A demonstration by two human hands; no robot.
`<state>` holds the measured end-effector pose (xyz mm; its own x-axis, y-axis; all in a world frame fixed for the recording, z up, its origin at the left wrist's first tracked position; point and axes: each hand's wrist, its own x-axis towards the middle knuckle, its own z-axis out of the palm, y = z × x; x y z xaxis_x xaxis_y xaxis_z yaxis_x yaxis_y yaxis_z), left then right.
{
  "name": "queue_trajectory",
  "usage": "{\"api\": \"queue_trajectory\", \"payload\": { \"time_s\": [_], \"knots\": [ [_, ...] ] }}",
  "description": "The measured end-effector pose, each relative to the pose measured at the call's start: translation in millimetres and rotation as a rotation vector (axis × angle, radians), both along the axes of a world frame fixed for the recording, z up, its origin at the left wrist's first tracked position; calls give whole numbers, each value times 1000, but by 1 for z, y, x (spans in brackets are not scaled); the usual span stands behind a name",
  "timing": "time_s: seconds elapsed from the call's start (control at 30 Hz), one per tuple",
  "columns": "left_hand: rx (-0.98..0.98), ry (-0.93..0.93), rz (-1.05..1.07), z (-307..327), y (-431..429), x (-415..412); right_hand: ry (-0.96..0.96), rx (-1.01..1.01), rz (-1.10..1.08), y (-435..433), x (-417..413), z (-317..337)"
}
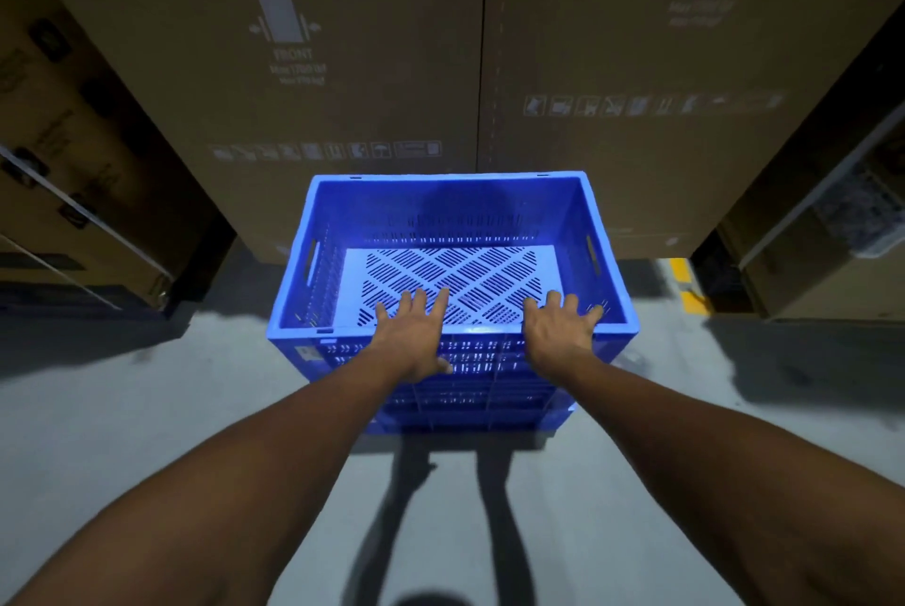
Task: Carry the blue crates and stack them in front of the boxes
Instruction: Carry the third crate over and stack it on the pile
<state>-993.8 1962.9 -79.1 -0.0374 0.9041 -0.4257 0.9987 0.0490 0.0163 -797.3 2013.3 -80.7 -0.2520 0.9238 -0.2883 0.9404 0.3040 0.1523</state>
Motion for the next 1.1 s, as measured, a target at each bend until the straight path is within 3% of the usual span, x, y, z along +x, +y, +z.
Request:
{"api": "queue_trajectory", "payload": {
  "time_s": [0.2,0.43,0.7,0.9,1.1],
  "knots": [
    [172,-90,-26,82,-30,-16,200,48,50,-25,-6,84],
    [309,-162,-29,254,-68,-31,380,114,33,-79,-22,244],
    [655,-295,-35,444,-142,-42,715,355,0,-173,-40,420],
    [961,-557,-24,510,-206,-49,1085,597,27,-237,-45,514],
    [1159,-857,48,557,-241,-34,1412,607,-8,-293,-49,568]
  ]
}}
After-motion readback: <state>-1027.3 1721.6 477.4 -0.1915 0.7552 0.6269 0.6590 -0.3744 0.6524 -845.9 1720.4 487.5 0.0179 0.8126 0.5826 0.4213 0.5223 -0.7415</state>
